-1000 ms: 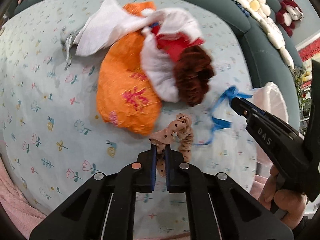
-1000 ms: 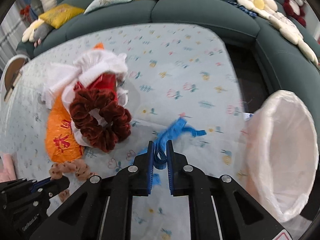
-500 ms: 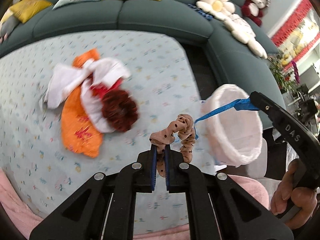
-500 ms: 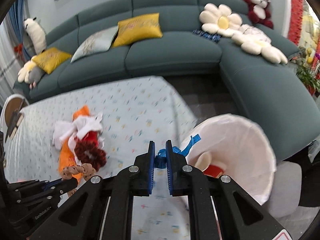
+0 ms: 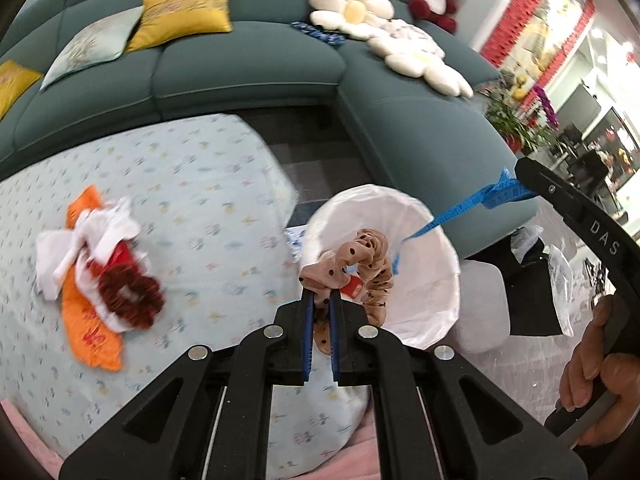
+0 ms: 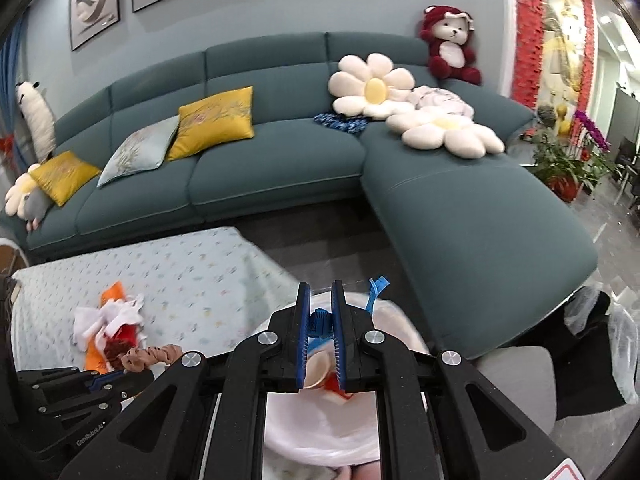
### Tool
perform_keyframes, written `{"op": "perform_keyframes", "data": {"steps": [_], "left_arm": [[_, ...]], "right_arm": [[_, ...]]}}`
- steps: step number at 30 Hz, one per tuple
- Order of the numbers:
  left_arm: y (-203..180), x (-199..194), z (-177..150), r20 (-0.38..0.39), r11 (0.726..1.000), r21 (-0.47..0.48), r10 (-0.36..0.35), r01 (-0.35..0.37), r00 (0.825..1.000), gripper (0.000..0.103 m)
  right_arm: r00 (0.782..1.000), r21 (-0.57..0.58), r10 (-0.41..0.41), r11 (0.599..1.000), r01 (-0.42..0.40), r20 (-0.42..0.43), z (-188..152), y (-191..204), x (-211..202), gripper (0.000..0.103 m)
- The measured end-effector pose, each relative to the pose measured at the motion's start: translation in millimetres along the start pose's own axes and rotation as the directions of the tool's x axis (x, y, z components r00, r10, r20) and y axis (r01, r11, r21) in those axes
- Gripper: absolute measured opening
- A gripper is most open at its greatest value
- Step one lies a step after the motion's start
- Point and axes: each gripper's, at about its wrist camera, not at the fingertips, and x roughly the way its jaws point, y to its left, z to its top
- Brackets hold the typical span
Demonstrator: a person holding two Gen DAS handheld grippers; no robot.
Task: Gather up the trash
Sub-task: 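Carry the scrunchie and ribbon over the bin and open both grippers, then move both open grippers back from the bin toward the remaining pile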
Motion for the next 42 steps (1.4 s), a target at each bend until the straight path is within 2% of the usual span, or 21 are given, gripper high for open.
{"op": "perform_keyframes", "data": {"steps": [6, 12, 14, 15, 16, 18, 19, 20, 35, 40, 42], "left_arm": [[-26, 21, 10, -0.028, 1.000, 0.029, -0.010, 0.011, 1.000, 0.007], [-40, 40, 16, -0.052, 0.998, 0.058, -0.011, 0.014, 0.999, 0.008], [-42, 45, 17, -0.058, 0.998, 0.065, -0.010, 0.013, 0.998, 0.013], [-43, 47, 17, -0.060, 0.998, 0.062, 0.004, 0.000, 0.998, 0.023], [-43, 48, 18, -0.054, 0.998, 0.058, 0.014, -0.011, 0.998, 0.037], [-42, 47, 18, -0.035, 0.998, 0.050, 0.026, -0.024, 0.999, 0.045], [-41, 47, 18, -0.031, 0.998, 0.047, 0.030, -0.029, 0.999, 0.046], [-40, 46, 18, -0.030, 0.998, 0.046, 0.033, -0.031, 0.999, 0.046], [-19, 32, 10, -0.011, 0.998, 0.016, 0.062, -0.062, 0.998, 0.050], [-3, 26, 4, -0.009, 0.997, -0.006, 0.080, -0.080, 0.997, 0.050], [7, 24, 2, -0.016, 0.996, -0.020, 0.089, -0.089, 0.996, 0.054]], "right_arm": [[0.999, 0.014, 0.000, 1.000, 0.000, -0.052, -10, -17, 19, 0.010], [0.996, 0.015, 0.013, 1.000, -0.012, -0.091, -23, -18, 34, 0.010], [0.995, 0.009, 0.013, 1.000, -0.012, -0.096, -24, -16, 36, 0.012], [0.995, 0.004, 0.008, 1.000, -0.007, -0.097, -25, -15, 36, 0.012], [0.996, -0.001, 0.001, 1.000, -0.001, -0.094, -25, -14, 35, 0.018], [0.996, -0.011, -0.007, 1.000, 0.006, -0.086, -24, -12, 33, 0.031], [0.997, -0.012, -0.011, 1.000, 0.010, -0.080, -24, -12, 32, 0.039], [0.997, -0.013, -0.013, 1.000, 0.012, -0.077, -24, -12, 32, 0.042], [0.997, -0.028, 0.010, 1.000, -0.012, -0.083, -28, 7, 25, 0.044], [0.996, -0.041, 0.025, 0.999, -0.029, -0.091, -33, 23, 24, 0.048], [0.995, -0.050, 0.033, 0.998, -0.038, -0.097, -35, 31, 25, 0.048]]}}
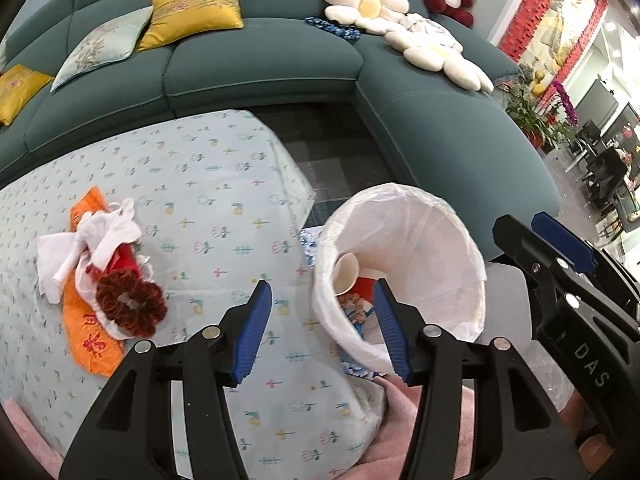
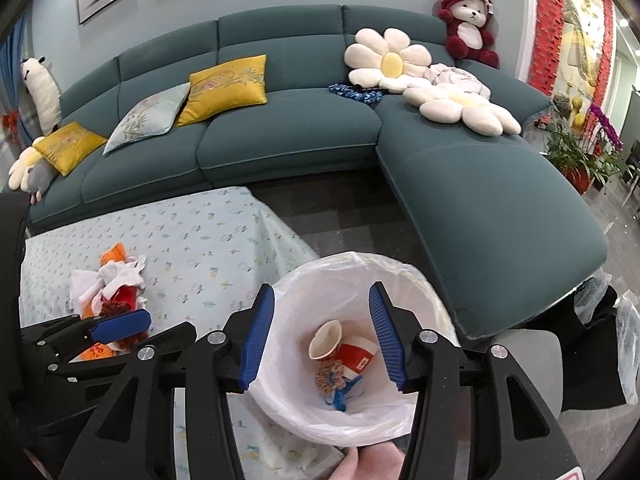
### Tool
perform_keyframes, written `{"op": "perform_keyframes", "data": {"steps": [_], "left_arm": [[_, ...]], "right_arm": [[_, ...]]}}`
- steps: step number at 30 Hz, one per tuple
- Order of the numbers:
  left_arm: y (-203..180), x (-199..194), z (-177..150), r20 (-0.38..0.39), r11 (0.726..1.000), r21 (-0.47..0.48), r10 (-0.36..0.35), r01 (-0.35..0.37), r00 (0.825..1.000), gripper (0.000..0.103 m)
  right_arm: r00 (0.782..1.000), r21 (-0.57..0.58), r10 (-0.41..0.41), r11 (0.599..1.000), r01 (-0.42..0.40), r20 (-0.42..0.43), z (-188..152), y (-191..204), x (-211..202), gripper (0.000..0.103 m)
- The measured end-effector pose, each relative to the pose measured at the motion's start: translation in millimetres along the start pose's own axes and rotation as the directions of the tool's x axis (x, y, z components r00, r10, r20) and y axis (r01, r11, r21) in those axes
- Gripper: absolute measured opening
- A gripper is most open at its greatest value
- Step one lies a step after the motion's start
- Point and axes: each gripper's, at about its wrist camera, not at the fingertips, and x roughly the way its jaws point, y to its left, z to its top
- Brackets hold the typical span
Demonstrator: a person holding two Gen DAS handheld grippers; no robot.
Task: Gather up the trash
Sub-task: 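Move both open grippers back from the bin toward the remaining pile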
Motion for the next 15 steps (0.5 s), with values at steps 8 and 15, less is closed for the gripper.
{"op": "perform_keyframes", "data": {"steps": [8, 15], "left_arm": [[45, -7, -10, -0.001, 0.996, -0.081, 0.038, -0.038, 0.999, 0.061], [79, -11, -17, -0.002, 0.989, -0.129, 0.067, -0.067, 0.998, 0.061]], "right_arm": [[0.999, -0.037, 0.041, 0.998, -0.042, -0.025, -7, 37, 7, 0.051], [0.996, -0.080, 0.075, 0.994, -0.078, -0.050, -14, 73, 13, 0.052]]}}
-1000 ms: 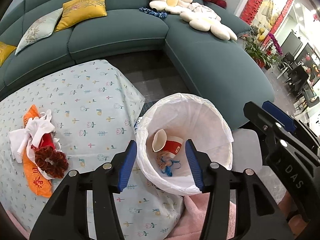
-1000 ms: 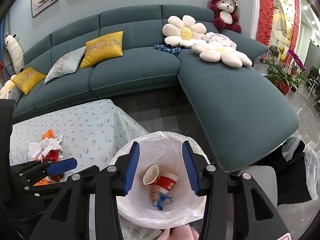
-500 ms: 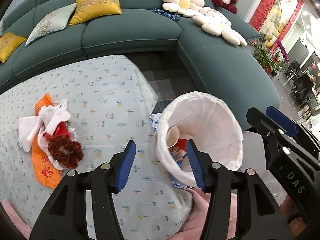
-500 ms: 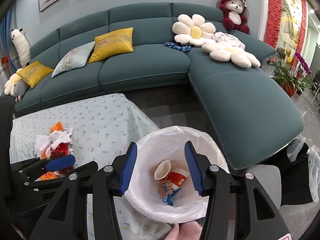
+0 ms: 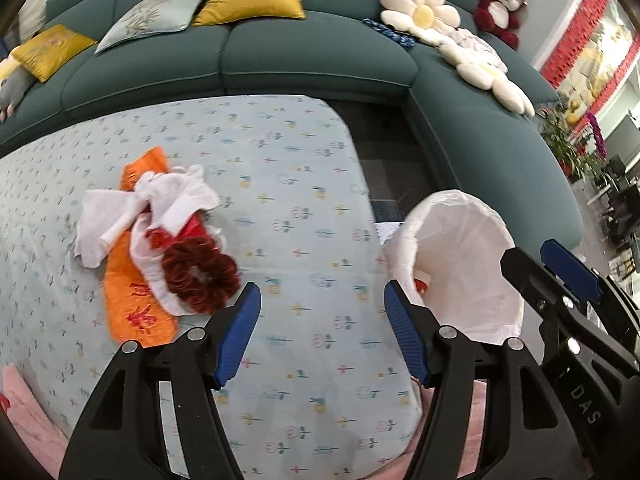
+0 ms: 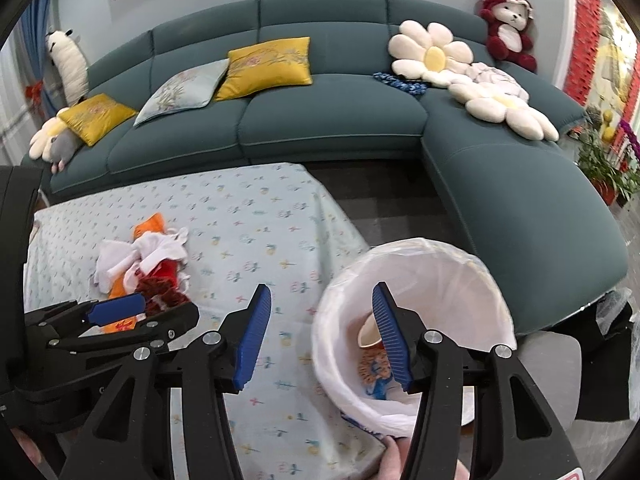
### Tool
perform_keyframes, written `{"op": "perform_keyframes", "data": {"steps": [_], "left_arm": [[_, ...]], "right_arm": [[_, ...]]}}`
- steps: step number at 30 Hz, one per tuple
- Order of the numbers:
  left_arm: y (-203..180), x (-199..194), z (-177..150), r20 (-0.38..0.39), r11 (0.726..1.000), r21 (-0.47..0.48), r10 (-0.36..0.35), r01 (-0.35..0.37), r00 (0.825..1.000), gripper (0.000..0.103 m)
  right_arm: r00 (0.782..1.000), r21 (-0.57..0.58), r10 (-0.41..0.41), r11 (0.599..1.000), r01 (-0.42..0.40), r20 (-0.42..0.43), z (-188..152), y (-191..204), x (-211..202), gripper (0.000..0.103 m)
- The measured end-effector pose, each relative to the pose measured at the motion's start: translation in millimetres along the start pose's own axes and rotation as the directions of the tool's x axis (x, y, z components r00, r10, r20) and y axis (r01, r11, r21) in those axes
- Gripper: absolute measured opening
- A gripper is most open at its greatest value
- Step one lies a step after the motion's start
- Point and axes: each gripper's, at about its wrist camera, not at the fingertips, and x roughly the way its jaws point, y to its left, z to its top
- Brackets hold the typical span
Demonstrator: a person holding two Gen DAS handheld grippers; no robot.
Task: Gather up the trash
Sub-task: 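Move both open grippers back from the bin toward the remaining pile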
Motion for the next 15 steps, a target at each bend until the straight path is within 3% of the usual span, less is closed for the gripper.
{"op": "perform_keyframes", "data": {"steps": [15], "left_arm": [[75, -2, -13, -0.010, 0.994, -0.093, 0.059, -0.059, 0.998, 0.061]], "right_arm": [[0.997, -0.080, 0.055, 0.995, -0.060, -0.057, -8, 69, 20, 0.051]]}}
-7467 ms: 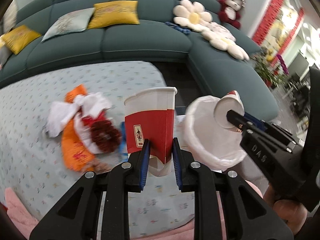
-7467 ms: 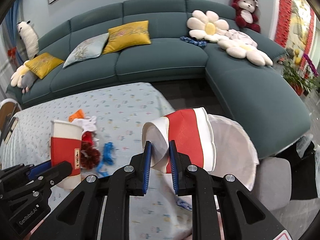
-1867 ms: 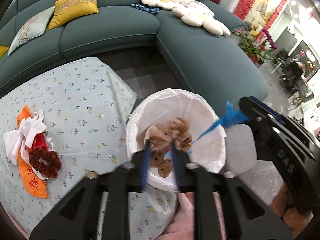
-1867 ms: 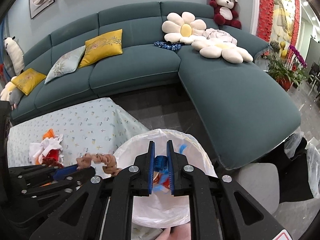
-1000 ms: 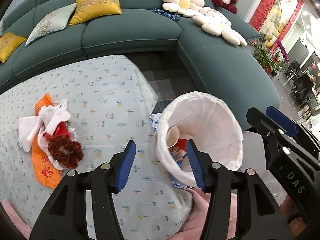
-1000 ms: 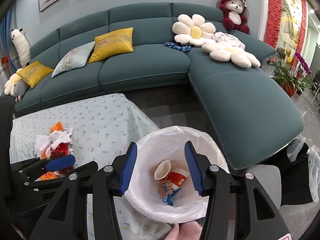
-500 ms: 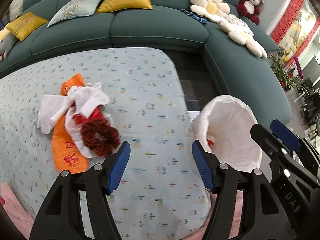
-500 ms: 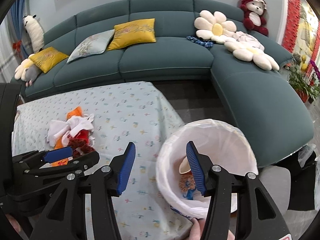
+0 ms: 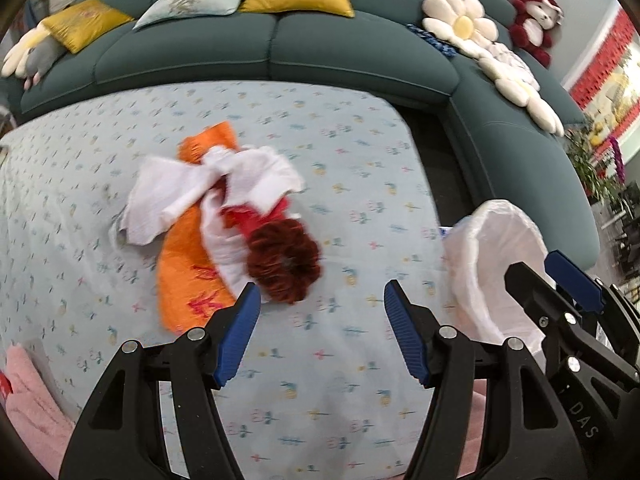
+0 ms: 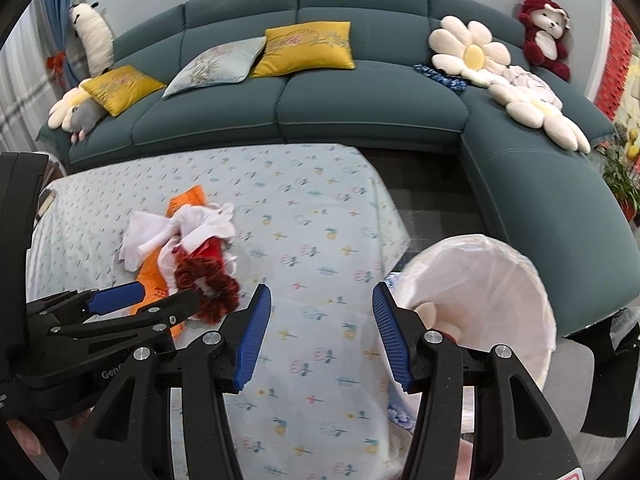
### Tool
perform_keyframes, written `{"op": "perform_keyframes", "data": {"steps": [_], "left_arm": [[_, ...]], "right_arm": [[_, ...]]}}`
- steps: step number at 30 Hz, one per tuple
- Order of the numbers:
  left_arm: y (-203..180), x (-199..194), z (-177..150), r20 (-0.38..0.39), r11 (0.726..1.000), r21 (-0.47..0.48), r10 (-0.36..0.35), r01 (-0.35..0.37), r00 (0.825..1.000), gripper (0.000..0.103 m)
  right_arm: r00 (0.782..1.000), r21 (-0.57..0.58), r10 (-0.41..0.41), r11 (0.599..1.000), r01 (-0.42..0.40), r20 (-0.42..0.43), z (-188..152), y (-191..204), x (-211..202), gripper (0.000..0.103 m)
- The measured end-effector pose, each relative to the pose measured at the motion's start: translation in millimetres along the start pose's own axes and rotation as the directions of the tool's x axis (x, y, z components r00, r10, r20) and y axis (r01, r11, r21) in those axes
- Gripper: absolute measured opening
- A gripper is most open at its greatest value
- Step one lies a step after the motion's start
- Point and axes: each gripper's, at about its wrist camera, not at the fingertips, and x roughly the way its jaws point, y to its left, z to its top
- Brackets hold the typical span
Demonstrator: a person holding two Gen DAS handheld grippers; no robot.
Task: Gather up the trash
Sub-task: 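Move both open grippers back from the bin toward the remaining pile, then grasp the orange plastic bag with the left gripper while the right grasps the dark red velvet scrunchie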
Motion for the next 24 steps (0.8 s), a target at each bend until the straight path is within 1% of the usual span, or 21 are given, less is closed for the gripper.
{"op": "perform_keyframes", "data": {"steps": [2, 5, 14, 18, 24], "left_arm": [[17, 3, -3, -0.009, 1.000, -0.027, 0.012, -0.013, 1.000, 0.061], [40, 8, -7, -0.022, 0.997, -0.067, 0.033, -0.034, 0.999, 0.065], [96, 26, -19, -0.079, 0.986, -0.154, 0.059, -0.071, 0.995, 0.066], [111, 36, -20, -0.101, 0.981, -0.177, 0.056, -0.073, 0.993, 0.066], [130, 53, -23, -0.142, 0.976, -0.212, 0.010, -0.040, 0.990, 0.065]], "right_arm": [[1.000, -0.012, 0.010, 1.000, -0.010, -0.011, -1, 9, 5, 0.052], [0.999, -0.036, 0.025, 0.999, -0.026, -0.030, -2, 27, 14, 0.051], [0.995, -0.081, 0.064, 0.994, -0.071, -0.082, -4, 70, 40, 0.051], [0.989, -0.088, 0.101, 0.990, -0.111, -0.110, -3, 89, 55, 0.051], [0.979, -0.086, 0.134, 0.985, -0.148, -0.151, -1, 111, 79, 0.050]]}}
